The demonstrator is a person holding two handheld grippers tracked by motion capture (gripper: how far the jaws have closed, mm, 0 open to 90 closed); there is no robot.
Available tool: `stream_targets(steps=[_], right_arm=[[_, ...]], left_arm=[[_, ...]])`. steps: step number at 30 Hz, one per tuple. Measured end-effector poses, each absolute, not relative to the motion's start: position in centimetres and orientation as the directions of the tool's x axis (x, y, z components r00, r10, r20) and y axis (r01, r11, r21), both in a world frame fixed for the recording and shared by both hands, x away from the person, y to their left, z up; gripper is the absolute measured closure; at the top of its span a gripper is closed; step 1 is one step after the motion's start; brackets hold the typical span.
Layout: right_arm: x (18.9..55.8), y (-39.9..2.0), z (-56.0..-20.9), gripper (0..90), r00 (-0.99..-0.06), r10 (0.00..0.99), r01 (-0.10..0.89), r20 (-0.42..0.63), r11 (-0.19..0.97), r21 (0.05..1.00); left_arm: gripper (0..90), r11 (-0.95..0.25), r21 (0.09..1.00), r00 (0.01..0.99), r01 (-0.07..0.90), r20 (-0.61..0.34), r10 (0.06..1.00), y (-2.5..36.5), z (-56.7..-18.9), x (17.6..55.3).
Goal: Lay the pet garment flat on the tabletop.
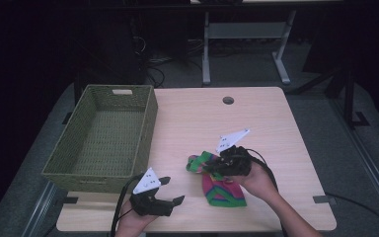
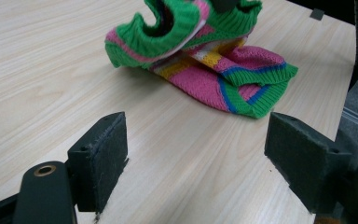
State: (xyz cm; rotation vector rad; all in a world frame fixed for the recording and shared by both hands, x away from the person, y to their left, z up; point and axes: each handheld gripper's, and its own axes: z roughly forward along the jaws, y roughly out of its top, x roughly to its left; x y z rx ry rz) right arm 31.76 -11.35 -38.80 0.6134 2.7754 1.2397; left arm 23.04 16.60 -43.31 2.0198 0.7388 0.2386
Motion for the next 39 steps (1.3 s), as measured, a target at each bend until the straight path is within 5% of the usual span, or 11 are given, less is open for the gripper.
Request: stream_targets(steps=[13,39], right_arm=[[32.0,-14.5,-37.3,80.0,-0.901,0.403,0.370,0.159,0.526,0.766],[32.0,-18.5,-36.2,80.0,-0.897,0.391,0.376,0.204,0.434,0.819]], left_arm=[[22.0,-0.389,0.845,0.796,0.366,-0.068,0.602,14.1,-42.6,24.4],[31.9,-0.324,0.872,0.799,0.367,-0.118,0.589,10.4,-44.2,29.8]])
